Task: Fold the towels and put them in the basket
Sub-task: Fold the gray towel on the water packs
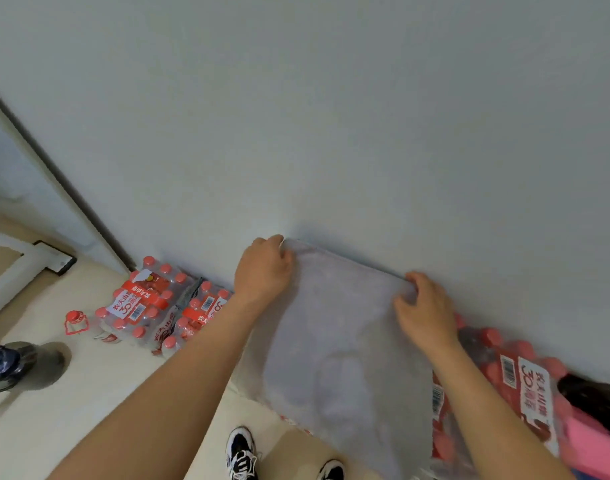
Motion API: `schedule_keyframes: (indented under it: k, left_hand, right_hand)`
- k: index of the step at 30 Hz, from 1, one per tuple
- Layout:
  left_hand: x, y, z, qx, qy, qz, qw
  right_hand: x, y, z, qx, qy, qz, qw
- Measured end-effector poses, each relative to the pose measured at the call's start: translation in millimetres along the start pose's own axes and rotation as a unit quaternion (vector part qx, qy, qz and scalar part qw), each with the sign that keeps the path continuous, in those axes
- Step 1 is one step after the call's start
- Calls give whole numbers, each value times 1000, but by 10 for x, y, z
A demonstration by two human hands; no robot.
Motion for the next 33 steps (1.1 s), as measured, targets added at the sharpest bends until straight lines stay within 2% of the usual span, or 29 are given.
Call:
schedule_keyframes:
  k: [6, 10, 14, 18, 21, 29, 33]
  left_hand:
    - [-208, -37, 149, 8, 13, -18, 1000]
    - [-181, -122, 288, -38, 59, 6, 998]
    - [-111, -186, 307, 4, 69, 35, 997]
    - [-65, -191, 364, -3, 123, 16, 992]
    - [-65, -184, 444, -47, 188, 4, 981]
    - [-106, -114, 541, -117, 263, -45, 957]
    - [-206, -104, 462, -110, 230, -85, 963]
  right_hand:
    - [-69, -65, 243, -9, 41, -15, 999]
    - [-35, -127, 258, -25, 55, 46, 997]
    - [-7, -129, 243, -140, 42, 82, 986]
    - [-29, -119, 275, -197, 23, 20, 980]
    - [-25, -150, 224, -176, -5, -37, 984]
    - [-86, -290, 78, -71, -67, -84, 992]
    - [-74, -305, 63, -69, -82, -103, 989]
Point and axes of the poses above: each hand's wrist, its own x-axis away from the middle knuckle, its own y-axis out of the palm, z = x × y, the point moved 9 cm from there along -x, towards the middle knuckle, and after that the axes turned 12 degrees about -x, right-handed, at the moved point
